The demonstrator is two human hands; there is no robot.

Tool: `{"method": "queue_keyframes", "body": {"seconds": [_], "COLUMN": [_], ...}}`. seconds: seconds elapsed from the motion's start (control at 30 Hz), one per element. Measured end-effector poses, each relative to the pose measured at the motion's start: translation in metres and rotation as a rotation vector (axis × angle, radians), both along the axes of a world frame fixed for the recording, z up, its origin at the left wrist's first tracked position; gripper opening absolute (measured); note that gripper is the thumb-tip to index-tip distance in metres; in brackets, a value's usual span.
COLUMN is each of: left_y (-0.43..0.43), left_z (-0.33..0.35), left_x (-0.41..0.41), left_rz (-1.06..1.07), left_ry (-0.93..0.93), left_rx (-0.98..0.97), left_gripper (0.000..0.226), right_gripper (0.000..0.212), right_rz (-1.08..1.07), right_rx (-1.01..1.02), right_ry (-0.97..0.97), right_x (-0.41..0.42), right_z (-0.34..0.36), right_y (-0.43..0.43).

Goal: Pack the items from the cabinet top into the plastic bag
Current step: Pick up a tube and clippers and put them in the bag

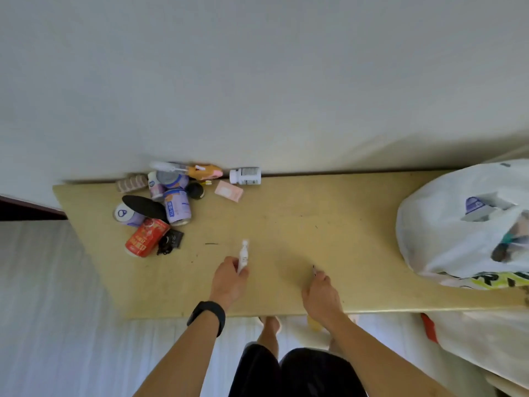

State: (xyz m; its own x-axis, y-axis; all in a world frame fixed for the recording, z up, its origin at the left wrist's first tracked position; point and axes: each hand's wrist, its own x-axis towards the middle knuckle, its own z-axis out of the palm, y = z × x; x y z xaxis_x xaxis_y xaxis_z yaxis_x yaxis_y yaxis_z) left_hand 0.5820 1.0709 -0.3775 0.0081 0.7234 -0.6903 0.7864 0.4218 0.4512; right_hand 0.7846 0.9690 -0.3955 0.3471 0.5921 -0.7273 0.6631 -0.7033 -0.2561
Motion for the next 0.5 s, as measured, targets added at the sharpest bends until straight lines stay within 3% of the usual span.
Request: {"method": "queue_keyframes", "body": {"seconds": [0.1,0.3,0.5], "left_y": [-0.005,0.000,-0.010], "left_z": [0.025,0.098,0.205], "left_x": [0.029,0.139,0.295], "left_rz": [0.047,0.003,-0.197], "left_ry": [-0.066,-0.270,-0.532], "left_rx": [0.031,0.127,0.302], "left_gripper": [0.018,0.022,0.020], "right_gripper": [0.019,0.007,0.011], "right_rz": [-0.190,-0.512,-0.942], "right_rx": [0.039,0.280,0.592], "right_ry": [0.158,0.325,0.800], "right_x": [0.031,0.117,0.216], "right_z": [0.022,0.119,0.202], "right_y": [-0.010,-0.046,-0.098]}}
